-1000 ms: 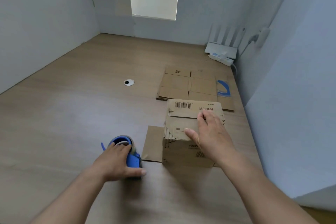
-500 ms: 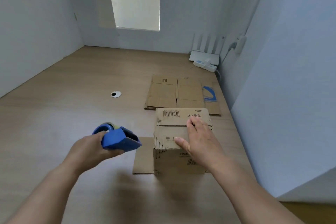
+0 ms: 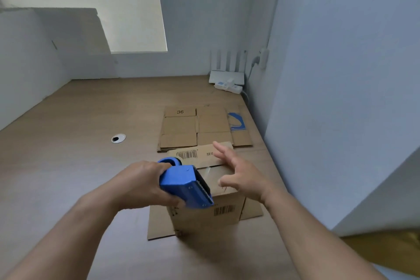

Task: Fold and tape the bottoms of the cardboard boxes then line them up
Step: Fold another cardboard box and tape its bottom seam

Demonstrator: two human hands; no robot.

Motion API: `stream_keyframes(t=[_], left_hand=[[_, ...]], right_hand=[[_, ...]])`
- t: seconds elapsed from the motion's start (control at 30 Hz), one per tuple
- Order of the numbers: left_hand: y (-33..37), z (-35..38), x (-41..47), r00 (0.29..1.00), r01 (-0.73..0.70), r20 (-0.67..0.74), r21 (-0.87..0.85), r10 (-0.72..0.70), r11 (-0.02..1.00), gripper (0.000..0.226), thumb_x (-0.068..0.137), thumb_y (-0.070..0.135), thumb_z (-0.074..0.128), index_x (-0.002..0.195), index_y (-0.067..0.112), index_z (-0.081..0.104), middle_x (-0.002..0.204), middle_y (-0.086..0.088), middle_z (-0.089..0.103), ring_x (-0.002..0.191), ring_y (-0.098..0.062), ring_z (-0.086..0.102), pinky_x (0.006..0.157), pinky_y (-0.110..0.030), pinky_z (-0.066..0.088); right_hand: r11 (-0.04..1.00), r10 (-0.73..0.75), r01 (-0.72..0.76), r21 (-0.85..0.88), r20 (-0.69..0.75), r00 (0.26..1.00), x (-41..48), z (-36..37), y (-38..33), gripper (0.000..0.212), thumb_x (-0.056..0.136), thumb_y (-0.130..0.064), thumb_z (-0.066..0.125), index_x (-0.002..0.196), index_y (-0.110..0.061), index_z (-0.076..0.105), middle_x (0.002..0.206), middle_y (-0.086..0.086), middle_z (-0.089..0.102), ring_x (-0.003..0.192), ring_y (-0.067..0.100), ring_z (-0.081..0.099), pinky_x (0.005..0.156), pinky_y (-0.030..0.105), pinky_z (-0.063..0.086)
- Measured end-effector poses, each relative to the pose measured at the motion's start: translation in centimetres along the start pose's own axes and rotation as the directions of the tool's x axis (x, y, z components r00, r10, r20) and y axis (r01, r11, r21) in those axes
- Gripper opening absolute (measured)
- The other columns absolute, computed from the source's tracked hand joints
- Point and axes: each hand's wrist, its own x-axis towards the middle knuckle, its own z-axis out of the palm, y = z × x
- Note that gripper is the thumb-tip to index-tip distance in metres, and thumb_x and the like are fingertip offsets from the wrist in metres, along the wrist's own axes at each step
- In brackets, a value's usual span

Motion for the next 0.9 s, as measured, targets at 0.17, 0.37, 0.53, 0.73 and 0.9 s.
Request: stream_keyframes(t=[0.17, 0.37, 0.53, 0.73, 0.9], left_hand=[[1.0, -0.6, 0.6, 0.999, -0.016, 0.038, 0.094, 0.013, 0.995, 0.037, 0.066, 0.052, 0.077, 0.089, 0.030, 0.057, 0.087, 0.011, 0.062, 0.079, -0.006, 0.057, 0.064, -0.021, 0.043], [1.8, -0.9, 1.2, 0.997, -0.057, 0.056, 0.139, 0.050, 0.989, 0.037, 0.068, 0.054, 0.075, 0.090, 0.032, 0.054, 0.089, 0.013, 0.061, 0.079, -0.005, 0.056, 0.062, -0.018, 0.041], [2.3, -1.1, 1.7, 0.995, -0.090, 0.060, 0.147, 0.082, 0.985, 0.035, 0.069, 0.053, 0.075, 0.088, 0.034, 0.052, 0.089, 0.013, 0.060, 0.078, -0.005, 0.054, 0.058, -0.014, 0.037], [2.2, -1.4, 2.3, 0.994, -0.073, 0.092, 0.060, 0.067, 0.996, 0.045, 0.069, 0.054, 0.076, 0.102, 0.032, 0.057, 0.096, 0.012, 0.062, 0.083, -0.006, 0.058, 0.068, -0.018, 0.046], [2.1, -1.6, 2.6, 0.994, -0.062, 0.087, 0.006, 0.061, 0.998, 0.048, 0.069, 0.054, 0.076, 0.107, 0.030, 0.059, 0.096, 0.012, 0.064, 0.083, -0.007, 0.060, 0.069, -0.020, 0.049]], right_hand=[[0.988, -0.036, 0.031, 0.154, 0.031, 0.999, 0.2, -0.6, 0.3, 0.044, 0.078, -0.020, 0.070, 0.112, -0.045, 0.056, 0.134, -0.015, 0.050, 0.130, 0.009, 0.042, 0.110, 0.043, 0.036], [0.986, -0.021, 0.018, 0.166, 0.015, 1.000, 0.5, -0.7, 0.4, 0.054, 0.082, -0.015, 0.070, 0.129, -0.034, 0.049, 0.139, -0.011, 0.047, 0.131, 0.011, 0.041, 0.107, 0.034, 0.039], [0.986, -0.032, 0.024, 0.164, 0.046, 0.998, 0.6, -1.1, 0.5, 0.041, 0.084, -0.010, 0.066, 0.118, -0.030, 0.057, 0.131, -0.011, 0.053, 0.128, 0.009, 0.044, 0.107, 0.034, 0.039], [0.967, -0.022, 0.026, 0.253, -0.019, 1.000, 0.5, -1.2, 1.1, 0.010, 0.087, -0.009, 0.063, 0.079, -0.015, 0.061, 0.117, -0.006, 0.064, 0.111, 0.001, 0.054, 0.089, 0.016, 0.046], [0.950, -0.045, 0.075, 0.302, -0.105, 0.993, 0.3, -1.3, 1.0, 0.006, 0.092, -0.017, 0.059, 0.088, -0.013, 0.061, 0.109, -0.005, 0.068, 0.101, 0.003, 0.062, 0.091, 0.027, 0.051]])
